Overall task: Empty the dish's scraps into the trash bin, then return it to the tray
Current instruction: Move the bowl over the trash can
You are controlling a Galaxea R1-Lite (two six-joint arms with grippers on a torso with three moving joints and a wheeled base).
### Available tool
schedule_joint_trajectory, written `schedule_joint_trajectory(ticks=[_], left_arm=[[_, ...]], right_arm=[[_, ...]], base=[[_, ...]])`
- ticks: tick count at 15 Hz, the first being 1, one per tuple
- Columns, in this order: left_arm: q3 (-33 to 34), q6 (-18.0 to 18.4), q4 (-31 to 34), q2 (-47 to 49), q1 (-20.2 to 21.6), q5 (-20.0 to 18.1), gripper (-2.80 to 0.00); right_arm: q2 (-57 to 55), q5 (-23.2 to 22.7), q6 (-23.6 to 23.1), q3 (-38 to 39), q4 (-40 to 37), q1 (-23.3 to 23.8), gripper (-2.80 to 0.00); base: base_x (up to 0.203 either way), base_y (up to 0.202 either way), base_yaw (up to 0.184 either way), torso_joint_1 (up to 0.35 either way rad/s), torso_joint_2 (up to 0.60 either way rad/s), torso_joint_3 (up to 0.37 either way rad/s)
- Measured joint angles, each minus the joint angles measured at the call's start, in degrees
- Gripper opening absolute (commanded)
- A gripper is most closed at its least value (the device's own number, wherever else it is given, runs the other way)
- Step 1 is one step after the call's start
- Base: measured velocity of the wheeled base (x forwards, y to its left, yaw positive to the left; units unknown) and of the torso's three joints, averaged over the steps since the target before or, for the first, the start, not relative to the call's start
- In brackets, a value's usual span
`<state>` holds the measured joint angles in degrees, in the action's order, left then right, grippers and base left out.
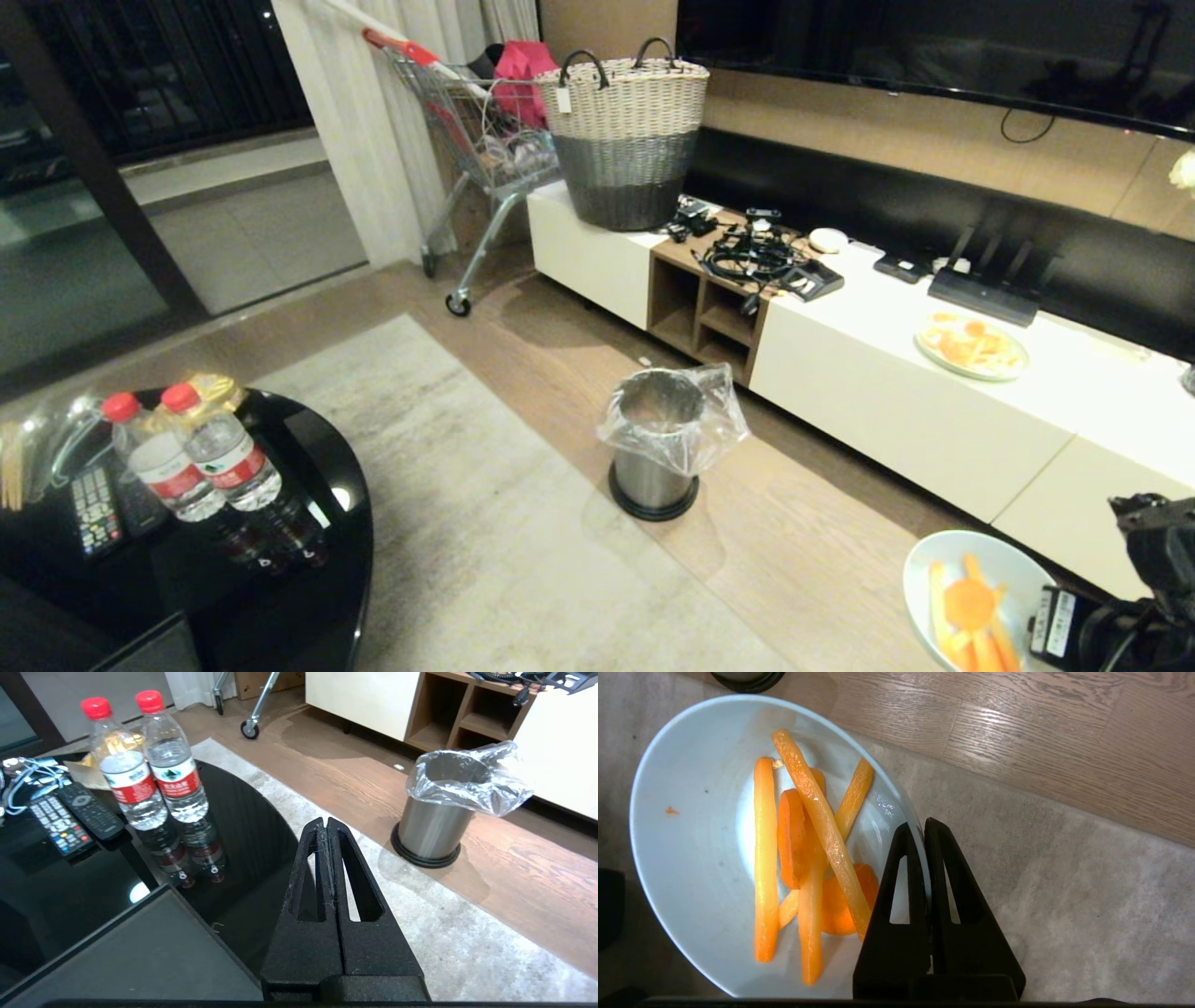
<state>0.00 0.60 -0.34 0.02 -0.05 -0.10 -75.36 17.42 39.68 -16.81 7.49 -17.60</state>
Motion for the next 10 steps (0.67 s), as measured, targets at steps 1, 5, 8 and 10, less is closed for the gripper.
schedule_joint_trajectory(ticks=[1,5,8,10], left_arm=[[0.0,0.0,0.1,0.0,0.0,0.0,-2.80],[0.0,0.0,0.1,0.0,0.0,0.0,-2.80],[0.0,0.0,0.1,0.0,0.0,0.0,-2.80],[0.0,0.0,0.1,0.0,0.0,0.0,-2.80]], right_arm=[[-0.1,0.0,0.0,0.0,0.1,0.0,-2.80],[-0.4,0.1,0.0,0.0,0.0,0.0,-2.80],[-0.4,0.0,0.0,0.0,0.0,0.0,-2.80],[-0.5,0.0,0.0,0.0,0.0,0.0,-2.80]], base=[[0.001,-0.125,-0.001,0.005,0.01,0.002],[0.000,-0.182,-0.002,0.003,0.00,0.004],[0.000,-0.181,0.002,0.004,0.00,0.001],[0.000,-0.187,0.002,0.001,0.00,0.004]])
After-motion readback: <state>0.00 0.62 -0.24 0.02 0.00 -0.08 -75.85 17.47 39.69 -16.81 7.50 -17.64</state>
